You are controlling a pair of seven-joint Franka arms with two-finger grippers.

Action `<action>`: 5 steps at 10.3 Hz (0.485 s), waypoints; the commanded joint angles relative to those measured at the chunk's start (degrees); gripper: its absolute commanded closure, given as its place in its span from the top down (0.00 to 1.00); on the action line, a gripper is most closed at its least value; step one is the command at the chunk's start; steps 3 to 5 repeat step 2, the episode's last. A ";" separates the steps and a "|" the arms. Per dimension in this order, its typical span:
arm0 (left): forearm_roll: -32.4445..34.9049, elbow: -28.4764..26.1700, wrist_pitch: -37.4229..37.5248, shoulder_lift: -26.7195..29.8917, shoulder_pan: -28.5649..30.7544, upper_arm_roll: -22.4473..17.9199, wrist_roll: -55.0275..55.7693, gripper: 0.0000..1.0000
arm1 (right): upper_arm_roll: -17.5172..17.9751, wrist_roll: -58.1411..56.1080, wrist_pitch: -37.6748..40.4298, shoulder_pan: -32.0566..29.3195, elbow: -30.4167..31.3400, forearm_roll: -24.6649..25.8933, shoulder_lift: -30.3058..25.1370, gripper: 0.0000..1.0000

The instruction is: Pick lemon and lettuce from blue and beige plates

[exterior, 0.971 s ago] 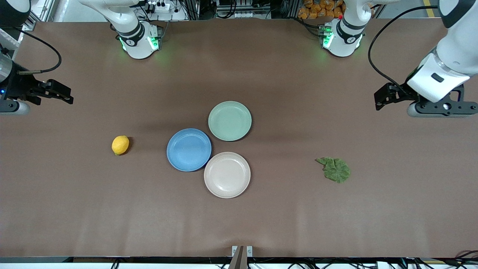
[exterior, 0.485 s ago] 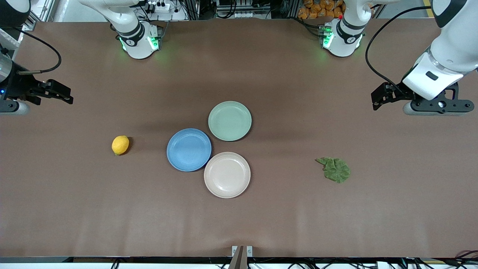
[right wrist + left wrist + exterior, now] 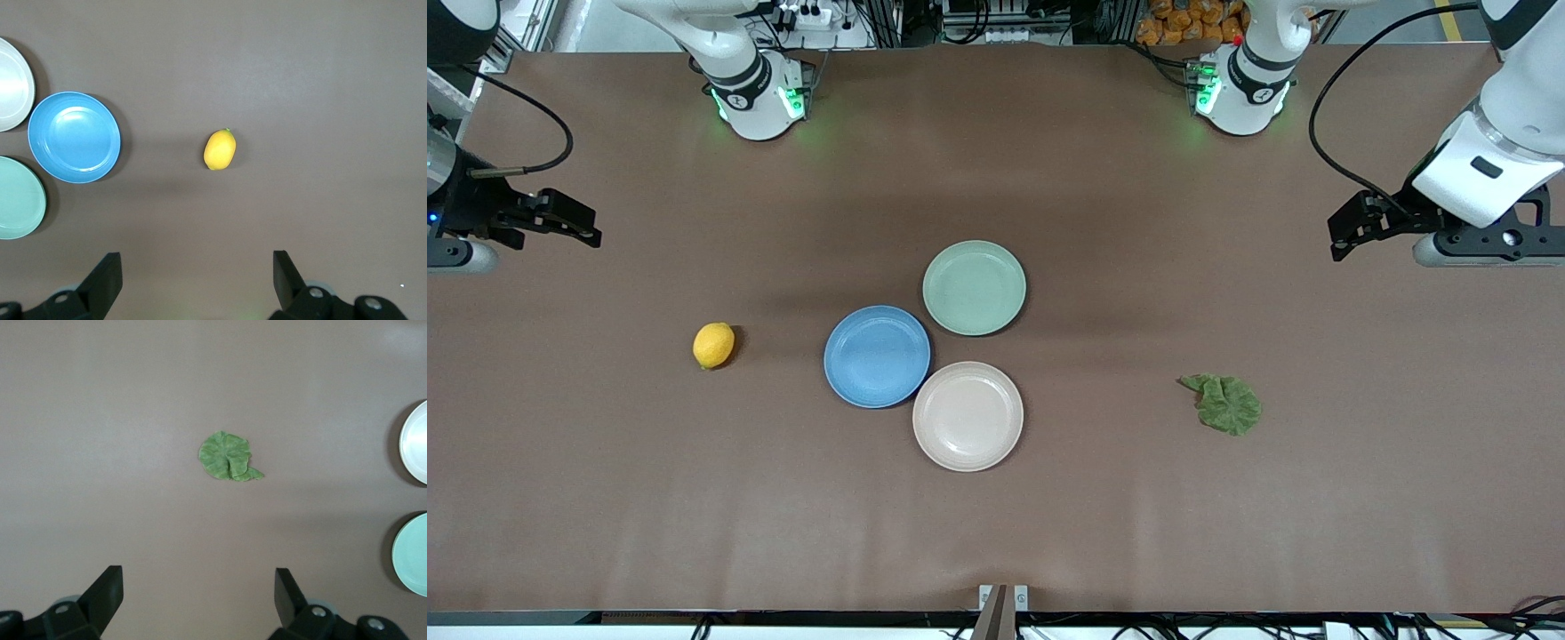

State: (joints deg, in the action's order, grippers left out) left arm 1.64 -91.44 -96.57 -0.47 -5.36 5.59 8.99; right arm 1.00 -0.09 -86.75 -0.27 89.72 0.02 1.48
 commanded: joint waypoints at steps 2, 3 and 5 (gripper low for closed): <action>1.26 1.18 1.04 0.12 0.44 0.56 -0.02 1.00 | 0.05 -0.52 0.18 -0.17 0.37 0.68 -0.34 1.00; 1.26 1.18 1.04 0.12 0.44 0.56 -0.02 1.00 | 0.05 -0.52 0.18 -0.17 0.37 0.68 -0.34 1.00; 1.26 1.18 1.04 0.12 0.44 0.56 -0.02 1.00 | 0.05 -0.52 0.18 -0.17 0.37 0.68 -0.34 1.00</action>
